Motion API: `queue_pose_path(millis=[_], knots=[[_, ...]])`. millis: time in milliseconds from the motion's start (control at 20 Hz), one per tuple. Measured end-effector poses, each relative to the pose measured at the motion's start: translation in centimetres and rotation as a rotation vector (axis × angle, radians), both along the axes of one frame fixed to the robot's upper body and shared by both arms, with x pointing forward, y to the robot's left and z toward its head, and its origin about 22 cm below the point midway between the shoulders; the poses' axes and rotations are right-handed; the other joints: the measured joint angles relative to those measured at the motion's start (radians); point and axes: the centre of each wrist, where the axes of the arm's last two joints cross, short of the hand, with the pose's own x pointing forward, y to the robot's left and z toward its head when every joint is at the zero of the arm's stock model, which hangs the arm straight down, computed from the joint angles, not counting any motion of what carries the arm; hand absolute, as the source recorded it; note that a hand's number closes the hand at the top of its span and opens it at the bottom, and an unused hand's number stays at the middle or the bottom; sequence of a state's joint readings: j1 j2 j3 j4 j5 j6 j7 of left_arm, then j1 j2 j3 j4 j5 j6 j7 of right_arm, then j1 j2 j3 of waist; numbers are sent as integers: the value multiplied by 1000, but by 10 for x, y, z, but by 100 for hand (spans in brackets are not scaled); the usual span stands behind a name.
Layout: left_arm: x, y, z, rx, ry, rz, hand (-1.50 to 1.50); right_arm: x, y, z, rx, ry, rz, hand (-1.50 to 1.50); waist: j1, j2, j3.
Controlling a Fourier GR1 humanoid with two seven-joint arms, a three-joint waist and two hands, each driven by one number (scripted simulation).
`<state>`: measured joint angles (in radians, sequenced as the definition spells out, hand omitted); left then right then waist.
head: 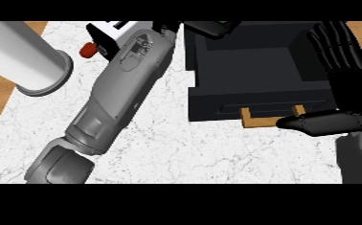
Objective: Pick up the cup, place it into the drawer and close the drawer
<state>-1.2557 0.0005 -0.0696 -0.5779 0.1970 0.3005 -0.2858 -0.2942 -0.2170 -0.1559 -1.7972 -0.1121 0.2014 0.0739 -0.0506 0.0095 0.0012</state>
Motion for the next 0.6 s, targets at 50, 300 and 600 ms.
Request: queue_pose_path(millis=[50, 300, 600], knots=[[1, -3, -3, 17, 20, 11, 150, 1, 3, 2, -2, -3, 6, -150, -6, 1, 0], [5, -10, -11, 109, 95, 32, 150, 6, 8, 2, 7, -18, 29, -150, -37, 11, 1], [4, -8, -35, 230, 197, -11, 150, 10, 12, 10, 0, -34, 71, -150, -85, 23, 1]])
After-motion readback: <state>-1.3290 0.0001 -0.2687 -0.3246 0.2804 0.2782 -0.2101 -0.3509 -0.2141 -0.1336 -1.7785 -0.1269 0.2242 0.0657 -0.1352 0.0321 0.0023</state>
